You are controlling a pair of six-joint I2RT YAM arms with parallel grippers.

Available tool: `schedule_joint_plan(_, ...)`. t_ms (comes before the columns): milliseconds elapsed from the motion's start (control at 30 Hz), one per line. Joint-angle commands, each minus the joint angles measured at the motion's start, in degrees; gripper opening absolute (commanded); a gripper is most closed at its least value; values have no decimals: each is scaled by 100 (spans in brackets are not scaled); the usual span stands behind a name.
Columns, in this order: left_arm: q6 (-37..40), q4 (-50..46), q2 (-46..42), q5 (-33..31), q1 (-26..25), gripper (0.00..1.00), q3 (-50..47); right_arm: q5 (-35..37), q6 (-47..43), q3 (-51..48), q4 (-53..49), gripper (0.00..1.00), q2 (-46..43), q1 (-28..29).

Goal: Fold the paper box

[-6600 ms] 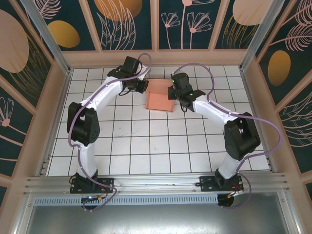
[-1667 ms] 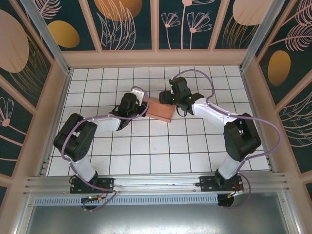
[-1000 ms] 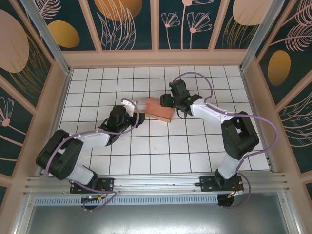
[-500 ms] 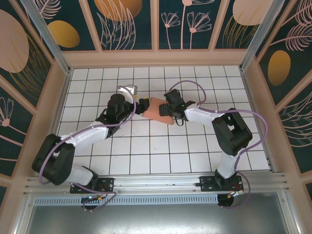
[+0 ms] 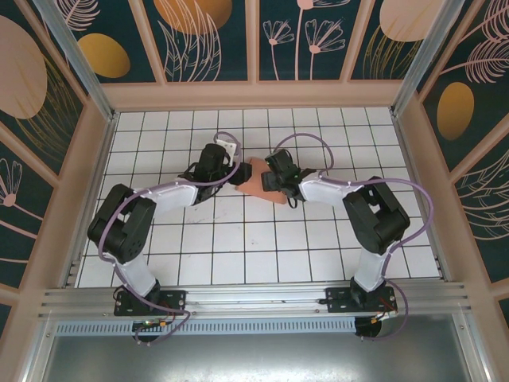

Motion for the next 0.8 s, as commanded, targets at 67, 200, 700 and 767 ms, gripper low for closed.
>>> schedule_joint_plan(67,53,-227,307,283,83,50,356,-296,13,-498,617,88,-798,-184)
schedule_joint_plan(200,38,-324,608,531,153,41,547,-1533,736,-982,1262,88,-1230,-595)
schedule_joint_plan(700,-143,-264,1036,1212,424,25,568,-2772,1668,-1861,2018,85,-1511,-1242)
schedule_joint_plan(767,-164,-256,1046,1221,453,24,545,-2798,1696,-1844,2022,85,-1498,-1259)
